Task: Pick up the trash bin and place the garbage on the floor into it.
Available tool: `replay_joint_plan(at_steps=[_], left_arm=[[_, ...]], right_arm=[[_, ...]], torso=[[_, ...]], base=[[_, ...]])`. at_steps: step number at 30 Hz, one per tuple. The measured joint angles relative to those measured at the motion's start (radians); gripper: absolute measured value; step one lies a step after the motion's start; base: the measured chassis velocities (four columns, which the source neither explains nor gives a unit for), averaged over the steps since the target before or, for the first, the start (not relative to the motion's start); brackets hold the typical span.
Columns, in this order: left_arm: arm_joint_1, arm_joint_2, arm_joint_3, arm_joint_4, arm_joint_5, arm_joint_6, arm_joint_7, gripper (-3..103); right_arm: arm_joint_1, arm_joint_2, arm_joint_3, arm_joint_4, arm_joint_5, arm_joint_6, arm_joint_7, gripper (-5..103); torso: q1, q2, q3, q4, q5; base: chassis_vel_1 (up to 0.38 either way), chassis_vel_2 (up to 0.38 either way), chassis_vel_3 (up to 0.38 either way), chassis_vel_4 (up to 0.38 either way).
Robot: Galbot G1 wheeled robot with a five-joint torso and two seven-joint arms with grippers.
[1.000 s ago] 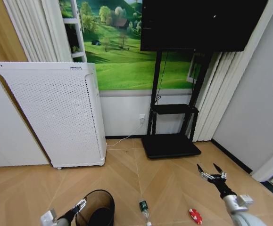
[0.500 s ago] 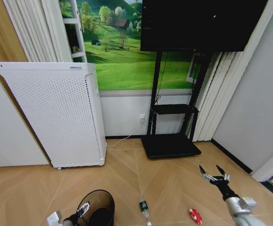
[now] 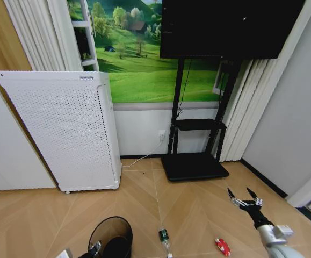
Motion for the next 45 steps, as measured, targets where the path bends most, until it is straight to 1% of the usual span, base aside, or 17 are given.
replay_joint_plan(at_steps=[2, 3, 7, 12, 14, 16, 17, 19, 21, 22, 23, 24, 27, 30, 36, 43, 45], left_arm=[[-0.001, 0.000, -0.003, 0.000, 0.000, 0.000, 0.002, 32], [-0.001, 0.000, -0.003, 0.000, 0.000, 0.000, 0.002, 32], [0.000, 0.002, -0.007, 0.000, -0.001, -0.001, 0.007, 11], [0.001, 0.006, -0.009, -0.005, -0.003, -0.003, 0.012, 7], [0.004, 0.009, -0.009, -0.010, -0.003, -0.007, 0.015, 7], [0.025, 0.017, -0.011, -0.042, 0.012, -0.025, 0.031, 7], [0.025, 0.017, -0.011, -0.042, 0.012, -0.025, 0.031, 7], [0.051, 0.024, -0.020, -0.071, 0.049, -0.055, 0.052, 7], [0.073, 0.031, -0.031, -0.085, 0.139, -0.114, 0.087, 7], [0.073, 0.031, -0.031, -0.085, 0.139, -0.114, 0.087, 7], [0.086, 0.036, -0.041, -0.092, 0.224, -0.174, 0.121, 7], [0.101, 0.045, -0.045, -0.111, 0.261, -0.199, 0.135, 7], [0.132, 0.064, -0.045, -0.162, 0.261, -0.201, 0.139, 7], [0.206, 0.085, -0.068, -0.267, 0.258, -0.200, 0.149, 7], [0.272, 0.109, -0.105, -0.371, 0.276, -0.211, 0.160, 7], [0.318, 0.101, -0.153, -0.447, 0.299, -0.222, 0.165, 7], [0.346, 0.074, -0.165, -0.486, 0.303, -0.228, 0.167, 7]], right_arm=[[0.004, -0.003, -0.002, -0.002, 0.007, 0.004, 0.000, 100], [0.004, -0.003, -0.002, -0.002, 0.007, 0.004, 0.000, 100], [0.006, -0.004, -0.005, -0.003, 0.007, 0.005, -0.002, 100], [0.022, 0.001, -0.011, -0.013, -0.016, 0.006, 0.029, 100], [0.031, 0.005, -0.018, -0.025, -0.037, 0.007, 0.063, 100], [0.039, 0.012, -0.040, -0.037, -0.081, -0.010, 0.142, 100], [0.039, 0.012, -0.040, -0.037, -0.081, -0.010, 0.142, 100], [0.042, 0.019, -0.074, -0.038, -0.115, -0.048, 0.208, 100], [0.040, 0.031, -0.098, -0.042, -0.135, -0.084, 0.226, 100], [0.040, 0.031, -0.098, -0.042, -0.135, -0.084, 0.226, 100], [0.038, 0.046, -0.104, -0.047, -0.148, -0.091, 0.214, 100], [0.034, 0.063, -0.107, -0.054, -0.160, -0.089, 0.201, 100], [0.020, 0.086, -0.109, -0.064, -0.196, -0.081, 0.187, 100], [-0.024, 0.097, -0.130, -0.069, -0.288, -0.058, 0.126, 100], [-0.057, 0.126, -0.149, -0.081, -0.370, -0.027, 0.047, 100], [-0.069, 0.147, -0.197, -0.094, -0.438, -0.028, 0.029, 100], [-0.064, 0.165, -0.265, -0.126, -0.491, -0.018, 0.033, 100]], torso=[[0.000, 0.000, 0.000, 0.0001, 0.0000], [0.000, 0.000, 0.000, 0.0001, 0.0000], [0.000, 0.000, 0.000, 0.0000, 0.0000], [0.000, 0.000, 0.000, 0.0000, -0.0002], [0.000, 0.000, 0.000, 0.0000, -0.0002], [0.000, 0.000, 0.000, 0.0000, -0.0003], [0.000, 0.000, 0.000, 0.0000, -0.0003], [0.000, 0.000, 0.000, 0.0000, -0.0003], [0.000, 0.000, 0.000, 0.0002, 0.0000], [0.000, 0.000, 0.000, 0.0002, 0.0000], [0.000, 0.000, 0.000, 0.0002, -0.0003], [0.000, 0.000, 0.000, 0.0003, -0.0003], [0.000, 0.000, 0.000, 0.0003, 0.0005], [0.000, 0.001, 0.000, -0.0004, -0.0005], [0.000, 0.001, 0.000, 0.0000, 0.0000], [0.000, 0.001, 0.000, 0.0002, -0.0002], [0.000, 0.001, 0.000, -0.0001, -0.0002]], base=[[0.000, 0.000, 0.000, 0.000], [0.000, 0.000, 0.000, 0.000], [0.000, 0.000, 0.000, 0.000], [0.000, 0.000, 0.000, 0.000], [0.000, 0.000, 0.000, 0.000], [0.000, 0.000, 0.000, 0.000], [0.000, 0.000, 0.000, 0.000], [0.000, 0.000, 0.000, 0.000], [0.000, 0.000, 0.000, 0.000], [0.000, 0.000, 0.000, 0.000], [0.000, 0.000, 0.000, 0.000], [0.000, 0.000, 0.000, 0.000], [0.000, 0.000, 0.000, 0.000], [0.000, 0.000, 0.000, 0.000], [0.000, 0.000, 0.000, 0.000], [0.000, 0.000, 0.000, 0.000], [0.000, 0.000, 0.000, 0.000]])
